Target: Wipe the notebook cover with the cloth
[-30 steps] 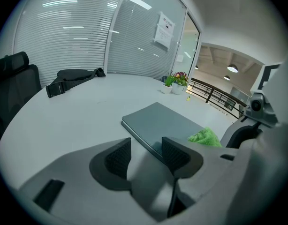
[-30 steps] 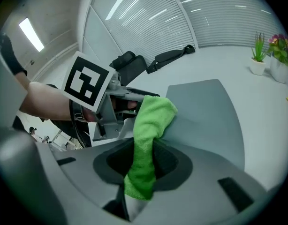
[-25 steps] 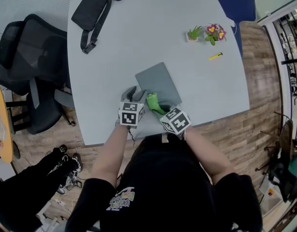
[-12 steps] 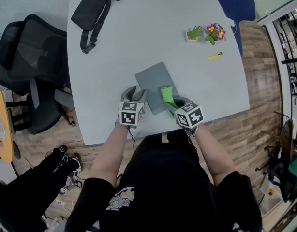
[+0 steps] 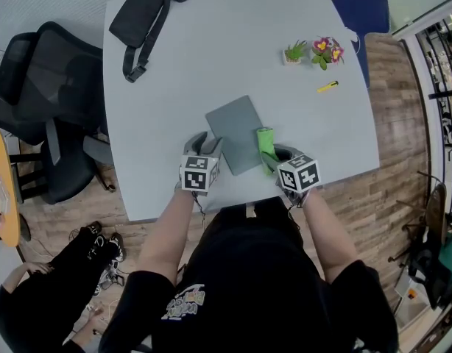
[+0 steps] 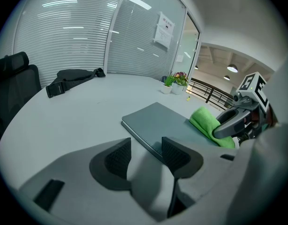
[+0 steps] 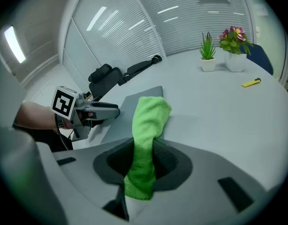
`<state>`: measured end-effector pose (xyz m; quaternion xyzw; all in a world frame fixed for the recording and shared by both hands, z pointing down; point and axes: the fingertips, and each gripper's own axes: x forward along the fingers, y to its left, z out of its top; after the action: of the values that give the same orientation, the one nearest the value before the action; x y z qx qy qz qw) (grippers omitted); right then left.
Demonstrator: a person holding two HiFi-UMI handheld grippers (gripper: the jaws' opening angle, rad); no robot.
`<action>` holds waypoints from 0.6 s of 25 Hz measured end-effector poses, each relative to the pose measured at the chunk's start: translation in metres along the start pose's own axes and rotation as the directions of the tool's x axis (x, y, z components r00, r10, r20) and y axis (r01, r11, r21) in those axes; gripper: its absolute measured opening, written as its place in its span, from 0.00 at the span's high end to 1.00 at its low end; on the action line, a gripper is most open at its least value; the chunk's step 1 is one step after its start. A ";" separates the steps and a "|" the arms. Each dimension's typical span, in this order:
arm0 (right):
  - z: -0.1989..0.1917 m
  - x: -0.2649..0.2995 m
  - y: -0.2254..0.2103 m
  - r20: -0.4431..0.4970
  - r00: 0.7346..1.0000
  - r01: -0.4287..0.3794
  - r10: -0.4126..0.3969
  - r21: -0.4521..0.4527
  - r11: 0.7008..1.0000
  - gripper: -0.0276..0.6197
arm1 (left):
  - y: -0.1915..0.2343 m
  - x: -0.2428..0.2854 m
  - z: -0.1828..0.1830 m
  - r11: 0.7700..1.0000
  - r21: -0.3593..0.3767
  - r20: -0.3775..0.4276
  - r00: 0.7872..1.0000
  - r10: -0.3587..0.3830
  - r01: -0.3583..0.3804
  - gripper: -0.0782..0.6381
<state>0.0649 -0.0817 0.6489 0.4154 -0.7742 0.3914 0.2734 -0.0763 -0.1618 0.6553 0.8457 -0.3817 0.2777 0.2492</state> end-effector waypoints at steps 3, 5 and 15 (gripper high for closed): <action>0.000 -0.006 -0.013 0.002 0.999 0.044 -0.044 0.021 0.999 0.79 | 0.001 -0.001 0.000 1.000 -0.001 -0.002 1.000 -0.002 0.002 0.60; 0.001 -0.012 -0.025 0.011 0.997 0.070 -0.071 0.052 0.996 0.79 | 0.002 0.000 0.000 1.000 -0.005 -0.002 1.000 -0.004 0.004 0.60; 0.047 -0.068 -0.048 0.205 0.978 0.011 -0.023 0.058 0.998 0.79 | 0.000 -0.020 0.021 0.994 -0.061 0.068 0.993 0.093 -0.089 0.60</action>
<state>0.1357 -0.1079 0.5904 0.4678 -0.7834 0.3659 0.1833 -0.0813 -0.1646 0.6270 0.8291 -0.4363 0.2474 0.2471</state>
